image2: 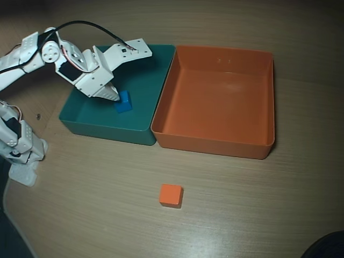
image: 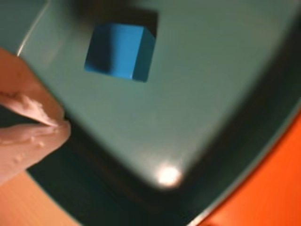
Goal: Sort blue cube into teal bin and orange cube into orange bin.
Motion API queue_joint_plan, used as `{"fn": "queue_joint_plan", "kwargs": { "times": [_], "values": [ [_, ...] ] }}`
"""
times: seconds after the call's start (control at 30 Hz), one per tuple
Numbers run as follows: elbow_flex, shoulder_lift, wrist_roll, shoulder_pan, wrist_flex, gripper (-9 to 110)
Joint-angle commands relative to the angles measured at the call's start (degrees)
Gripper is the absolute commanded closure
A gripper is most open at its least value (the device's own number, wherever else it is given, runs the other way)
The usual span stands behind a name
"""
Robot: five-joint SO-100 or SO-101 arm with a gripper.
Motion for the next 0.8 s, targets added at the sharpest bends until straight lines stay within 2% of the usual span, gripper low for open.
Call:
{"fn": "queue_joint_plan", "kwargs": {
  "times": [0.0, 0.17, 0.37, 0.6, 0.77],
  "values": [
    [-6.24, 5.80, -0.53, 4.31, -0.70, 107],
    [-16.00, 3.69, -0.70, 14.50, -0.70, 107],
    [-31.20, -6.94, -0.79, 25.75, -0.70, 107],
    [-47.11, -21.88, -0.79, 32.08, -0.70, 107],
    [-53.53, -30.15, -0.88, 34.01, -0.70, 96]
  ]
}}
